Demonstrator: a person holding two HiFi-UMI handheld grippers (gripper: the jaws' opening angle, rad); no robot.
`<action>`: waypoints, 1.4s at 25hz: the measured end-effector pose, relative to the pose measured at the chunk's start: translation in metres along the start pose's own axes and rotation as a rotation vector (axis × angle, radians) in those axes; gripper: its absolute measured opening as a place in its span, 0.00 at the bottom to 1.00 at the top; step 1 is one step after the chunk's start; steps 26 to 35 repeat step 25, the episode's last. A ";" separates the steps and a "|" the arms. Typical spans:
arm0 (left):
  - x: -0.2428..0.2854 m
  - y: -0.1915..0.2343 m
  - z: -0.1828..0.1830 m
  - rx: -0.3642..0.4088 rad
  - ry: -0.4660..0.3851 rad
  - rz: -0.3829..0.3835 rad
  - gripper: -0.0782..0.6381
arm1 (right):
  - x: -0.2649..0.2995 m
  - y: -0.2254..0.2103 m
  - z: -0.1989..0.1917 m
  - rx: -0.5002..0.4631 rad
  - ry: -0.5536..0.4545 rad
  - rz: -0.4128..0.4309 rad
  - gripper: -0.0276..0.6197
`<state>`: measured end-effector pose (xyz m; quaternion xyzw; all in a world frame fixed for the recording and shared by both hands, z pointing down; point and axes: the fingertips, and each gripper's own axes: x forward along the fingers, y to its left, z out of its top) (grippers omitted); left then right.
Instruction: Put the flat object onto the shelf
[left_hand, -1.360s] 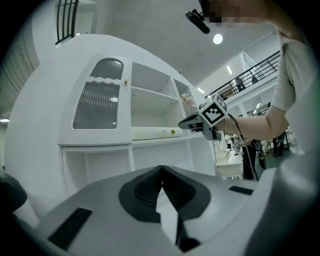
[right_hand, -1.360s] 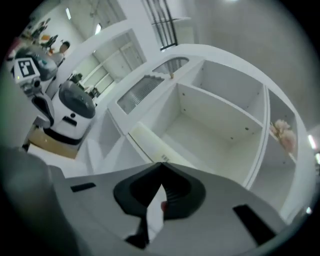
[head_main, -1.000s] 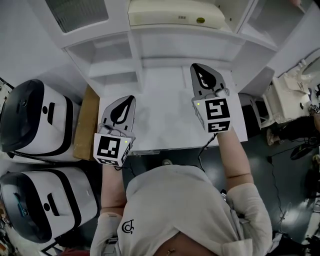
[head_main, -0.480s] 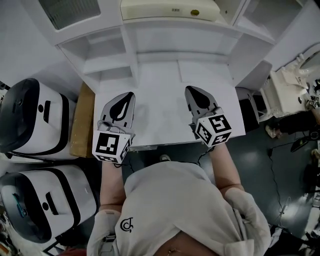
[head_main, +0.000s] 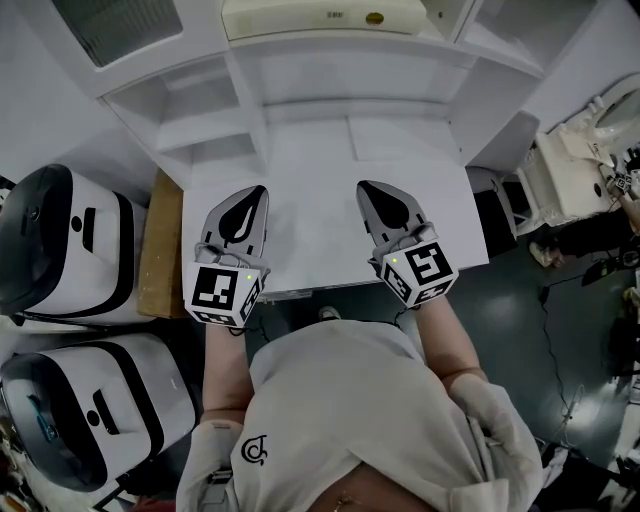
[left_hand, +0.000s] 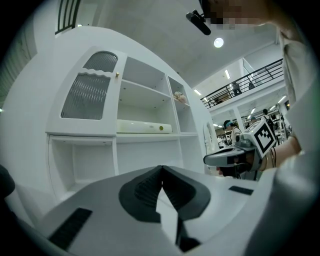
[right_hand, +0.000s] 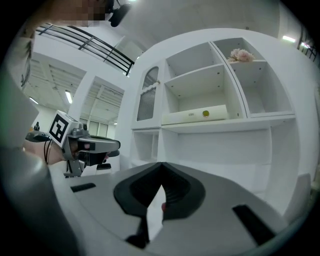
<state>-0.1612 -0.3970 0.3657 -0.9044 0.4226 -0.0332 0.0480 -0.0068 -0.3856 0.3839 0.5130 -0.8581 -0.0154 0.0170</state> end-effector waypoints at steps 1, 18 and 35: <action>0.000 0.000 0.000 -0.001 -0.001 0.002 0.13 | 0.000 0.001 0.001 -0.010 0.002 0.000 0.05; 0.008 -0.003 0.006 0.001 -0.019 0.018 0.13 | -0.003 0.002 0.006 -0.013 0.011 0.015 0.05; 0.012 -0.008 0.006 0.005 -0.016 0.018 0.13 | -0.006 -0.004 0.004 -0.012 0.016 0.009 0.05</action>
